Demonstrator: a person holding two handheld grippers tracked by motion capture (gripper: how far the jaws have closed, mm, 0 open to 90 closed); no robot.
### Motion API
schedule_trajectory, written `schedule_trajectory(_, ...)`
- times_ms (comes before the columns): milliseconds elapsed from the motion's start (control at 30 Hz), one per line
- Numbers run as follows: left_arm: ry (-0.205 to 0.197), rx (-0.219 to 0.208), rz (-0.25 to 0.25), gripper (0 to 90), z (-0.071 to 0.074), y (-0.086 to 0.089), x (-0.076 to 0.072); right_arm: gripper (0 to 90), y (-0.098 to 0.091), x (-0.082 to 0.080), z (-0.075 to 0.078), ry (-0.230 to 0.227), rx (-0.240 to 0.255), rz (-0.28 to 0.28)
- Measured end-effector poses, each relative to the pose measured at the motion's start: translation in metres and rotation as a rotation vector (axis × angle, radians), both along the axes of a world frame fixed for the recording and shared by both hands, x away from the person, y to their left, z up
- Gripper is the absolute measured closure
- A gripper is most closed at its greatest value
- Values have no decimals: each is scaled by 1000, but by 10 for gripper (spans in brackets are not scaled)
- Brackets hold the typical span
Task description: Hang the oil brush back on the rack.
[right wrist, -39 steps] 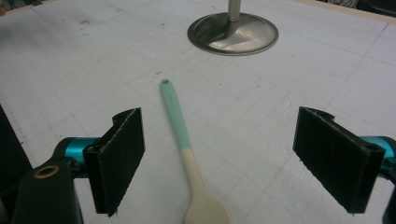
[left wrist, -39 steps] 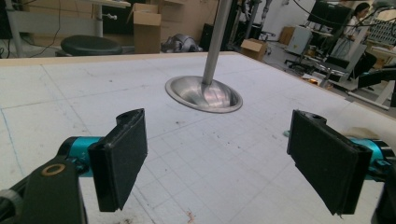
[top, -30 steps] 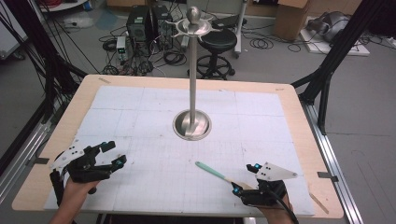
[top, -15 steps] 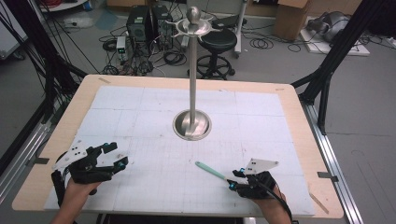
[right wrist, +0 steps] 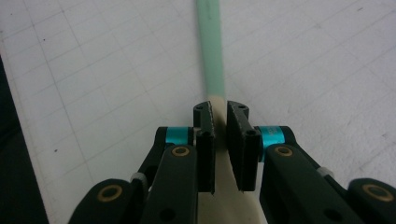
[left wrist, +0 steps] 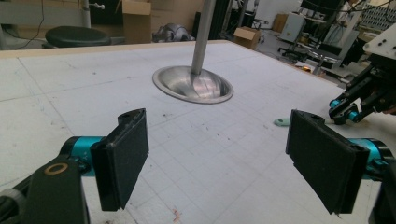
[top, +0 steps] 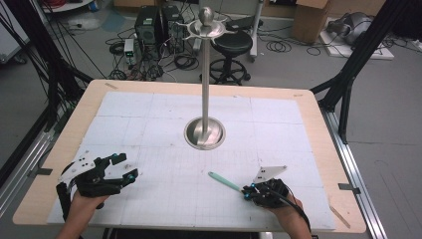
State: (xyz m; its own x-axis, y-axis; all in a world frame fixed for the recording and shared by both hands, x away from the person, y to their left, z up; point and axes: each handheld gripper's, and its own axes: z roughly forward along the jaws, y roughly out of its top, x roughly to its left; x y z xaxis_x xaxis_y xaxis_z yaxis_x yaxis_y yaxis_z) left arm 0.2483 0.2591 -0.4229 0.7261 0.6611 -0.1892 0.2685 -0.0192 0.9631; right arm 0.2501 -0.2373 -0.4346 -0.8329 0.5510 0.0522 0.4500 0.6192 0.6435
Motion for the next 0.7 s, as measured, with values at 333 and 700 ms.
schedule_trajectory(333, -6, -42, -16, 243, 2, 0, -1, 826, 3, 1, 11, -14, 128, -4)
schedule_trajectory(700, 4, -140, -137, 272, 10, -15, -1, 825, 12, -7, 27, -75, 283, 41)
